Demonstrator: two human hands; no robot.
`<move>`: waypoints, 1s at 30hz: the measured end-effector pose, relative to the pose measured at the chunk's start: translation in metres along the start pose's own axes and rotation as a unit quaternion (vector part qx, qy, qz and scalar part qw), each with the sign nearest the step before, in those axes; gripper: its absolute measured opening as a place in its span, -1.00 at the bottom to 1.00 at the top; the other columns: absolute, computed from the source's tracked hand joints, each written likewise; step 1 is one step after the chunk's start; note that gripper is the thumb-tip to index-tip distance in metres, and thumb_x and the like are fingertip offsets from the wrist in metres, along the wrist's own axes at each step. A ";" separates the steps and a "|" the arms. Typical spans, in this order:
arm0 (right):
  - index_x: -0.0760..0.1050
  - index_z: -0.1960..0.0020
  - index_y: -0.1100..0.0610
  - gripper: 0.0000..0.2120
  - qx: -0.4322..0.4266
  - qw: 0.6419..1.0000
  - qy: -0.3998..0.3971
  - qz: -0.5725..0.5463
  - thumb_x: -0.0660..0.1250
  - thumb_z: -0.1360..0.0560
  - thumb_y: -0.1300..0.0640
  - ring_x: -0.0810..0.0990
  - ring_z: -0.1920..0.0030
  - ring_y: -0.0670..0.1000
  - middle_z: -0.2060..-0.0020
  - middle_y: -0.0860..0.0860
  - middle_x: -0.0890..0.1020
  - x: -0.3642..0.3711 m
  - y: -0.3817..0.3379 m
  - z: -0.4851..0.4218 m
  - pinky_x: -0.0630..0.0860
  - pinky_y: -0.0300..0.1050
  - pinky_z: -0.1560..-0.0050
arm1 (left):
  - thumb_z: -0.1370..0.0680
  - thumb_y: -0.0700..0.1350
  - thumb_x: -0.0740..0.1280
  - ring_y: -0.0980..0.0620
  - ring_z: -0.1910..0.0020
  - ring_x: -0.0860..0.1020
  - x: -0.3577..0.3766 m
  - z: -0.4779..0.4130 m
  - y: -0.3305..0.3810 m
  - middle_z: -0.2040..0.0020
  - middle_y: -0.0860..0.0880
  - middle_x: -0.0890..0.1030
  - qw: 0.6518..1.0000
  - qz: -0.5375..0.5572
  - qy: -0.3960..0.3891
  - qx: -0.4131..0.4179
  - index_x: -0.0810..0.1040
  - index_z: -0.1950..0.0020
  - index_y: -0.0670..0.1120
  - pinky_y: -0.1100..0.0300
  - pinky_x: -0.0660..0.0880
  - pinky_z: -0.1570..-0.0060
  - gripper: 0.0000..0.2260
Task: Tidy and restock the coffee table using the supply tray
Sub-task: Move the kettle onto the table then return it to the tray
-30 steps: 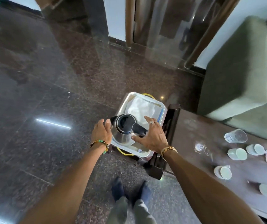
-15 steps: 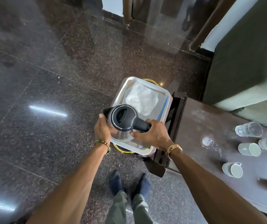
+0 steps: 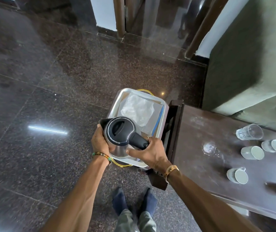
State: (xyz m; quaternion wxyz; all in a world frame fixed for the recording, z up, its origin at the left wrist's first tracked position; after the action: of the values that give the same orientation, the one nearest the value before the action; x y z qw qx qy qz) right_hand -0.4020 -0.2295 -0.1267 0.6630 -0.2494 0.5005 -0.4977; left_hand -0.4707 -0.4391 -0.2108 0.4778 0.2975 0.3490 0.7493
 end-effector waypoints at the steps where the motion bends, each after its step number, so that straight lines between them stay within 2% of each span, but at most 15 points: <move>1: 0.43 0.42 0.05 -0.58 0.005 1.000 0.008 -0.010 0.58 -0.15 -0.20 0.31 0.53 -0.13 0.57 -0.15 0.39 -0.004 -0.002 0.008 0.30 -0.19 0.51 | -0.45 0.26 0.28 -0.22 -0.12 0.61 0.004 0.006 0.005 -0.05 -0.20 0.67 1.000 -0.003 -0.011 -0.001 0.68 -0.01 -0.11 -0.14 0.52 -0.19 -0.53; 3: 0.44 0.39 0.07 -0.55 0.018 0.999 0.033 -0.028 0.58 -0.14 -0.22 0.34 0.50 -0.11 0.54 -0.14 0.41 -0.018 -0.012 0.024 0.34 -0.12 0.48 | -0.42 0.26 0.31 -0.19 -0.06 0.63 0.016 0.021 0.023 0.01 -0.16 0.69 0.999 -0.018 -0.028 -0.003 0.69 0.03 -0.11 -0.08 0.57 -0.09 -0.54; 6: 0.47 0.37 0.07 -0.54 0.037 0.996 0.072 -0.049 0.58 -0.11 -0.25 0.40 0.49 -0.12 0.51 -0.12 0.48 -0.046 -0.030 0.048 0.42 -0.12 0.47 | -0.41 0.23 0.35 -0.17 -0.02 0.63 0.040 0.045 0.050 0.01 -0.18 0.69 0.998 -0.034 -0.051 -0.010 0.70 0.05 -0.13 -0.10 0.56 -0.11 -0.56; 9: 0.42 0.43 0.06 -0.52 0.025 0.991 0.118 -0.054 0.57 -0.11 -0.28 0.35 0.52 -0.14 0.55 -0.14 0.44 -0.083 -0.057 0.072 0.36 -0.14 0.47 | -0.41 0.18 0.34 -0.01 0.15 0.58 0.071 0.072 0.091 0.23 0.02 0.69 0.993 -0.079 -0.074 0.042 0.69 0.26 -0.03 0.03 0.53 0.10 -0.69; 12: 0.40 0.47 0.03 -0.52 0.007 0.982 0.179 -0.057 0.56 -0.10 -0.29 0.39 0.55 -0.18 0.58 -0.20 0.46 -0.120 -0.080 0.098 0.29 -0.33 0.50 | -0.45 0.23 0.25 0.12 0.16 0.62 0.115 0.101 0.127 0.17 0.06 0.71 0.978 -0.125 -0.143 0.089 0.71 0.18 0.01 0.08 0.56 0.09 -0.64; 13: 0.37 0.48 0.04 -0.50 0.006 0.977 0.204 -0.056 0.55 -0.10 -0.30 0.37 0.55 -0.17 0.59 -0.20 0.44 -0.133 -0.084 0.109 0.26 -0.34 0.51 | -0.47 0.26 0.21 0.15 0.16 0.64 0.133 0.114 0.135 0.15 0.06 0.72 0.967 -0.145 -0.181 0.102 0.72 0.15 0.04 0.12 0.55 0.10 -0.60; 15: 0.31 0.49 0.02 -0.45 0.006 0.965 0.256 -0.049 0.51 -0.09 -0.36 0.28 0.54 -0.12 0.60 -0.14 0.34 -0.159 -0.092 0.131 0.21 -0.29 0.52 | -0.45 0.35 0.16 0.08 0.09 0.66 0.165 0.139 0.142 0.10 0.03 0.72 0.952 -0.169 -0.235 0.100 0.72 0.13 0.04 0.11 0.54 0.04 -0.52; 17: 0.33 0.50 -0.04 -0.50 0.007 0.955 0.295 -0.040 0.48 -0.09 -0.39 0.25 0.53 -0.10 0.61 -0.13 0.31 -0.180 -0.093 0.152 0.21 -0.28 0.52 | -0.45 0.36 0.16 0.05 0.03 0.64 0.190 0.162 0.143 0.06 0.03 0.72 0.944 -0.175 -0.264 0.091 0.71 0.10 0.04 0.09 0.53 -0.03 -0.50; 19: 0.30 0.50 -0.01 -0.45 0.017 0.943 0.330 -0.046 0.49 -0.09 -0.40 0.22 0.52 -0.11 0.60 -0.11 0.29 -0.201 -0.087 0.175 0.21 -0.23 0.49 | -0.56 0.26 0.14 0.02 -0.04 0.63 0.219 0.191 0.139 0.01 0.02 0.71 0.929 -0.170 -0.314 0.099 0.70 0.07 0.03 0.08 0.51 -0.11 -0.57; 21: 0.28 0.49 0.07 -0.38 0.035 0.932 0.358 -0.053 0.50 -0.11 -0.40 0.26 0.49 -0.12 0.57 -0.10 0.31 -0.220 -0.077 0.198 0.31 -0.09 0.44 | -0.59 0.18 0.16 0.06 0.04 0.62 0.242 0.219 0.132 0.09 0.06 0.71 0.922 -0.172 -0.332 0.103 0.70 0.12 0.04 0.14 0.51 -0.03 -0.62; 25: 0.28 0.46 0.11 -0.36 0.060 0.913 0.399 -0.059 0.47 -0.13 -0.41 0.32 0.45 -0.07 0.53 -0.08 0.35 -0.263 -0.053 0.248 0.42 0.04 0.39 | -0.57 0.15 0.24 0.11 0.16 0.61 0.279 0.278 0.105 0.19 0.10 0.70 0.917 -0.181 -0.342 0.094 0.69 0.18 -0.01 0.19 0.51 0.11 -0.66; 28: 0.24 0.49 0.10 -0.37 0.067 0.903 0.420 -0.062 0.45 -0.12 -0.40 0.27 0.47 -0.07 0.56 -0.10 0.31 -0.291 -0.033 0.280 0.32 -0.02 0.42 | -0.56 0.14 0.26 0.12 0.18 0.59 0.307 0.317 0.082 0.18 0.08 0.69 0.909 -0.192 -0.355 0.098 0.70 0.15 -0.04 0.19 0.51 0.10 -0.67; 30: 0.23 0.51 0.08 -0.38 0.073 0.894 0.439 -0.060 0.45 -0.12 -0.40 0.23 0.50 -0.09 0.59 -0.10 0.28 -0.311 -0.016 0.301 0.26 -0.09 0.45 | -0.58 0.11 0.25 0.19 0.25 0.58 0.324 0.340 0.065 0.25 0.13 0.68 0.906 -0.190 -0.364 0.104 0.68 0.12 -0.07 0.30 0.51 0.19 -0.68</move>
State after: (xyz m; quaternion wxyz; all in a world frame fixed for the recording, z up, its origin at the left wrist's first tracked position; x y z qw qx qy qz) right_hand -0.1352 -0.0035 0.1281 0.3611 0.0139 0.6872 -0.6302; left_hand -0.3572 -0.0784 0.0752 0.6712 0.5255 0.2769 0.4434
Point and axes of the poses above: each hand's wrist, its own z-axis away from the middle knuckle, its own x-axis out of the palm, y = z × x, the point moved 9 cm from there along -z, towards the middle knuckle
